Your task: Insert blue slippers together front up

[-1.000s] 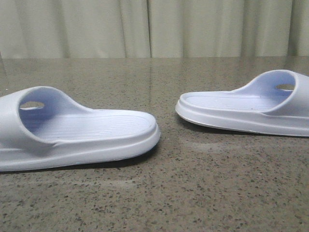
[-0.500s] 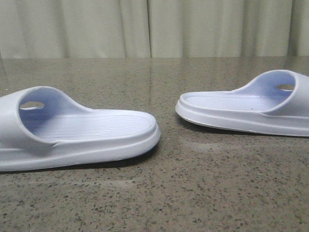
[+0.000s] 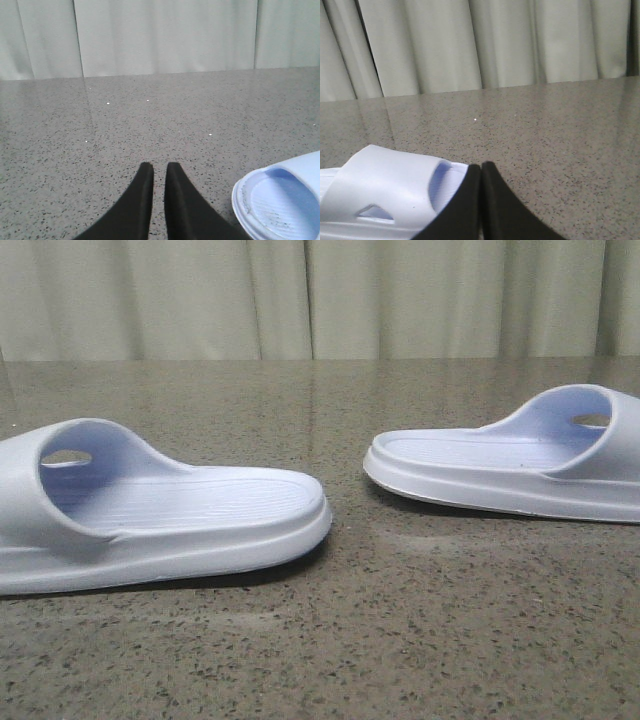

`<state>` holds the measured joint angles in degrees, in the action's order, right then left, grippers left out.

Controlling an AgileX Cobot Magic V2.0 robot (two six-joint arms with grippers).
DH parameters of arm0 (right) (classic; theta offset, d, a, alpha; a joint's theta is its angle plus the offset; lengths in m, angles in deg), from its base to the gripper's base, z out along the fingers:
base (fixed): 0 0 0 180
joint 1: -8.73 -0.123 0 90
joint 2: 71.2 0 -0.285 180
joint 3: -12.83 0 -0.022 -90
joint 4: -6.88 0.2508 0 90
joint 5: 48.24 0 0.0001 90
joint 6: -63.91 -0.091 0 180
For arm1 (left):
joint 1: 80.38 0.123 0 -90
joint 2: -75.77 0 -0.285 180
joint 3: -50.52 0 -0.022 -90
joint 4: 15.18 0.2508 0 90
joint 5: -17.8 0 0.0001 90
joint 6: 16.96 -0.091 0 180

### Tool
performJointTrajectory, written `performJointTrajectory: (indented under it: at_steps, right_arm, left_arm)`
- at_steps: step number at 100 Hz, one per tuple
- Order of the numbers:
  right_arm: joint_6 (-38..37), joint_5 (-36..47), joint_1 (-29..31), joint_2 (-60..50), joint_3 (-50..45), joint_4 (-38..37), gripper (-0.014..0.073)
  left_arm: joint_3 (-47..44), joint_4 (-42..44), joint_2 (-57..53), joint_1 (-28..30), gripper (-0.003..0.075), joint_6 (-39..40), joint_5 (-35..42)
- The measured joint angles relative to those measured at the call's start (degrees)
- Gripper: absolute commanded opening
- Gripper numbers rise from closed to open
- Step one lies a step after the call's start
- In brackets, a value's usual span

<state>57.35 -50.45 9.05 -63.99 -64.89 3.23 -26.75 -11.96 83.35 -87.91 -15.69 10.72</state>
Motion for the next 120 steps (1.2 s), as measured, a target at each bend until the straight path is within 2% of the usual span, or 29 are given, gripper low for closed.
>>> performJointTrajectory:
  at_steps: [39, 59, 73, 88, 102, 120]
  right_arm:
    - [0.0, 0.0, 0.0, 0.0, 0.0, 0.0, -0.0107]
    - [0.0, 0.9, 0.0, 0.0, 0.0, 0.0, -0.0107]
    - [0.0, 3.9, 0.0, 0.0, 0.0, 0.0, -0.0106]
    - [0.0, 4.2, 0.0, 0.0, 0.0, 0.0, -0.0106]
    - [0.0, -2.5, 0.0, 0.0, 1.5, 2.2, -0.0106]
    - [0.0, -10.4, 0.0, 0.0, 8.6, 5.6, -0.0106]
  left_arm:
    - [0.0, 0.0, 0.0, 0.0, 0.0016, 0.0, 0.1]
    - [0.0, -2.2, 0.0, 0.0, 0.0016, 0.0, 3.2]
    - [0.0, -8.3, 0.0, 0.0, 0.0015, 0.0, 3.9]
    - [0.0, -24.1, 0.0, 0.0, 0.0015, 0.0, 5.0]
    - [0.5, -35.1, 0.0, 0.0, 0.0015, 0.0, 2.9]
    - [6.3, -38.1, 0.0, 0.0, 0.0015, 0.0, -5.2]
